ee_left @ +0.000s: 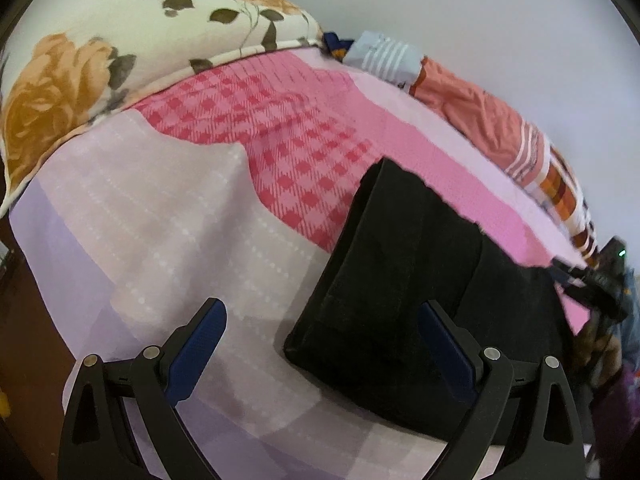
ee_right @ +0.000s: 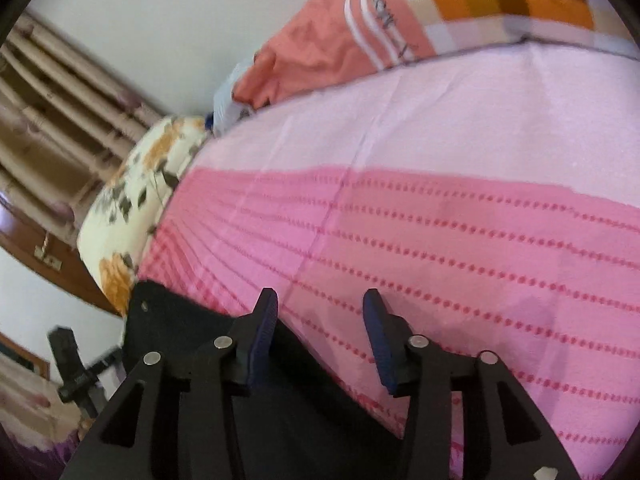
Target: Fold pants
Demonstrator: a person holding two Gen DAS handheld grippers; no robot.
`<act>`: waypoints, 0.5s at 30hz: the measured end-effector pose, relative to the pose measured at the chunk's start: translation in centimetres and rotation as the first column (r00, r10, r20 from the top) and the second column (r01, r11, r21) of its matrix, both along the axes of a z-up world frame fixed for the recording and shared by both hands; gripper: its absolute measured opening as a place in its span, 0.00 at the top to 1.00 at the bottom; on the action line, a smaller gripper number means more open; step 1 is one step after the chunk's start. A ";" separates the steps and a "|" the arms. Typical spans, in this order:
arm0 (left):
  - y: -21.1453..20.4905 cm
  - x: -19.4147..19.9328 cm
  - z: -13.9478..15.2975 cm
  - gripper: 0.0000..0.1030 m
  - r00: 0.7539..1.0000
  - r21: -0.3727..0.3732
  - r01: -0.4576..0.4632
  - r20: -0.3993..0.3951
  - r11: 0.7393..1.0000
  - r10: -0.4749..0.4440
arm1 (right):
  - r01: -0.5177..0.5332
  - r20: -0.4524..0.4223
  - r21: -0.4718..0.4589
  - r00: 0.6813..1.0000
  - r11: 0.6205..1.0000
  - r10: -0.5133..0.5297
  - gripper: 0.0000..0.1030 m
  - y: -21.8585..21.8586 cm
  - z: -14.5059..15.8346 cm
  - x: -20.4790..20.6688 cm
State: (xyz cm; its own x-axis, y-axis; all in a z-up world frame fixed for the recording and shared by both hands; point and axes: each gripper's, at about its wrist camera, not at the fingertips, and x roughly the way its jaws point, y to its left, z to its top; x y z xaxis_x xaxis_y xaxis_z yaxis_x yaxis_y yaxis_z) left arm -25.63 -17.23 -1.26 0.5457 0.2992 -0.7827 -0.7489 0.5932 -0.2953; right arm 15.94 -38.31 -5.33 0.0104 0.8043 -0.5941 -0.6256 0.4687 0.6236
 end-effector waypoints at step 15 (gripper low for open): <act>0.3 0.4 -1.1 0.07 1.000 -0.007 0.012 -0.012 1.000 -0.012 | 0.030 -0.048 -0.034 0.998 0.999 -0.032 0.53 0.1 -0.5 -1.3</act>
State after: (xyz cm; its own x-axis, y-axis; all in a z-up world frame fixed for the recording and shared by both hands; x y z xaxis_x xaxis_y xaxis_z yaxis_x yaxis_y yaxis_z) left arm -25.19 -16.96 -2.31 0.5396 0.2875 -0.7913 -0.7455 0.5999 -0.2904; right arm 14.63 -38.17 -5.80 0.0057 0.7839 -0.6209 -0.5800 0.5084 0.6365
